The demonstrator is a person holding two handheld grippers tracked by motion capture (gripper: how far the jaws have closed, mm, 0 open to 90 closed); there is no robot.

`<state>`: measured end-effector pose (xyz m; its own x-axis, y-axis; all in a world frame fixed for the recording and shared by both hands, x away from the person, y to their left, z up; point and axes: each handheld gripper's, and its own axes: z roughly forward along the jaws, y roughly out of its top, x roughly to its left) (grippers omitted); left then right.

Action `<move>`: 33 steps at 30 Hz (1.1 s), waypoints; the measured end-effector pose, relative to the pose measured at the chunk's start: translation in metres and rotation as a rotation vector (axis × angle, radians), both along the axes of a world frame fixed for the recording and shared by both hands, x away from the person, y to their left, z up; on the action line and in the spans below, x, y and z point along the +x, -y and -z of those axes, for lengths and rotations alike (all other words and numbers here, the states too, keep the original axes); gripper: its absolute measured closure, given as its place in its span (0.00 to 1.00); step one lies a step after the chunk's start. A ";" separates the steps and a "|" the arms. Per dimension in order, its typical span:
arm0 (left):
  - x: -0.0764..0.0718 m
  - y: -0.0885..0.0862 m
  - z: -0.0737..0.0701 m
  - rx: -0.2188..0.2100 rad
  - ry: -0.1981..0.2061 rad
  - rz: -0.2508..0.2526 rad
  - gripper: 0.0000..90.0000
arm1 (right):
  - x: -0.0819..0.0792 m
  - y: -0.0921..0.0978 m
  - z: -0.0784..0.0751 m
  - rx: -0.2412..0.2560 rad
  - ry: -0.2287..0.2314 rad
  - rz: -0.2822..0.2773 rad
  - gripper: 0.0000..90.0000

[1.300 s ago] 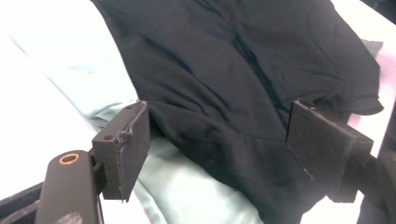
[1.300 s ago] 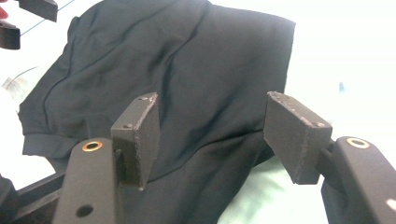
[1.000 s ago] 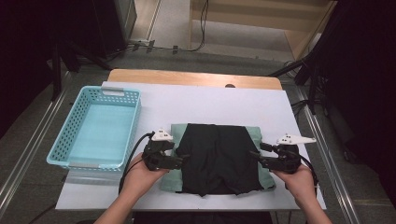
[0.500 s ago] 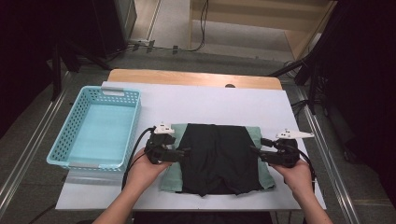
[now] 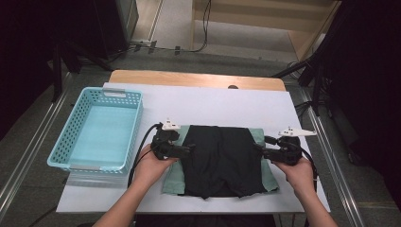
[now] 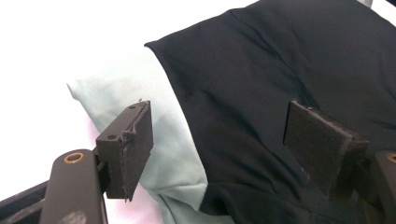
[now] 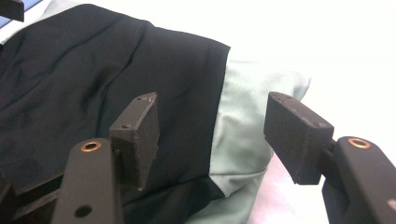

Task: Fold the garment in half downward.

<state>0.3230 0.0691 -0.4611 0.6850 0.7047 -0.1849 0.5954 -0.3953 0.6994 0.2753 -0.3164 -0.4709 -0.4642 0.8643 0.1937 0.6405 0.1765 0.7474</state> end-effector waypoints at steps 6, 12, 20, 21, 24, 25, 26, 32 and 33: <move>0.009 0.003 0.002 0.023 0.016 -0.013 0.28 | 0.005 -0.002 0.002 -0.002 0.000 0.000 0.38; 0.015 0.006 0.004 0.021 0.025 -0.019 0.29 | 0.009 -0.002 0.001 0.001 0.003 0.016 0.38; 0.025 0.010 0.006 0.028 0.030 -0.035 0.30 | 0.021 -0.006 0.006 -0.011 -0.003 0.017 0.36; 0.027 0.011 0.007 0.025 0.030 -0.035 0.30 | 0.022 -0.006 0.007 -0.012 -0.004 0.018 0.35; 0.031 0.014 0.010 0.032 0.026 -0.039 0.30 | 0.026 -0.007 0.009 -0.018 -0.008 0.020 0.33; 0.032 0.016 0.012 0.039 0.024 -0.038 0.30 | 0.028 -0.008 0.010 -0.021 -0.009 0.022 0.33; 0.033 0.017 0.013 0.041 0.024 -0.042 0.30 | 0.030 -0.008 0.011 -0.024 -0.009 0.019 0.33; 0.034 0.018 0.019 0.080 0.022 -0.029 0.30 | 0.035 -0.013 0.018 -0.046 -0.033 0.012 0.32; 0.034 0.018 0.020 0.081 0.022 -0.030 0.30 | 0.036 -0.014 0.020 -0.053 -0.034 0.011 0.32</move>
<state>0.3572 0.0511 -0.4816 0.6666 0.7370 -0.1121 0.5930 -0.4331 0.6788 0.3111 -0.3027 -0.4907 -0.4487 0.8787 0.1630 0.6672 0.2080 0.7153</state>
